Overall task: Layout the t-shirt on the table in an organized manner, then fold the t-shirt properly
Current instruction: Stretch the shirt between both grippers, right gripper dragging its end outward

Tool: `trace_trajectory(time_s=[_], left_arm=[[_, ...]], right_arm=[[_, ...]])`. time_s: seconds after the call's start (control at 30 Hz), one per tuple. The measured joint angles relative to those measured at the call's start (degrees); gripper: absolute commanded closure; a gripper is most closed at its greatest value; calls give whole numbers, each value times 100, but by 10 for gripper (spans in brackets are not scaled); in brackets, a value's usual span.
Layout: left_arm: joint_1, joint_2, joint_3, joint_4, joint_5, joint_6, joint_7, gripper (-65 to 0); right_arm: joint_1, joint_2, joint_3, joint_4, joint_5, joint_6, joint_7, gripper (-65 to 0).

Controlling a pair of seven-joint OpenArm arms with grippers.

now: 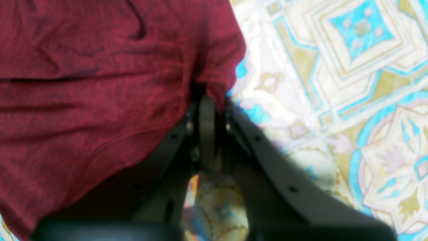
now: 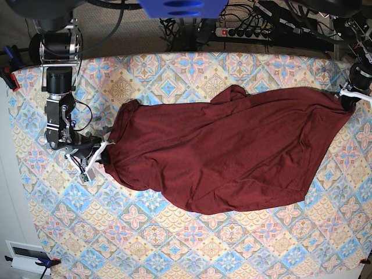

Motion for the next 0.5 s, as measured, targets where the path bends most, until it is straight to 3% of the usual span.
trace_trajectory(time_s=[0.13, 0.33, 0.5], left_arm=[[-9, -2, 0, 0, -4, -2, -2, 0], [-13, 0, 0, 0, -2, -2, -9, 0], [-11, 0, -4, 0, -4, -2, -2, 0]], right_arm=[[140, 4, 0, -66, -79, 44, 35, 0], [1071, 59, 127, 15, 48, 63, 271, 0], [1193, 286, 627, -81, -142, -22, -48, 0]])
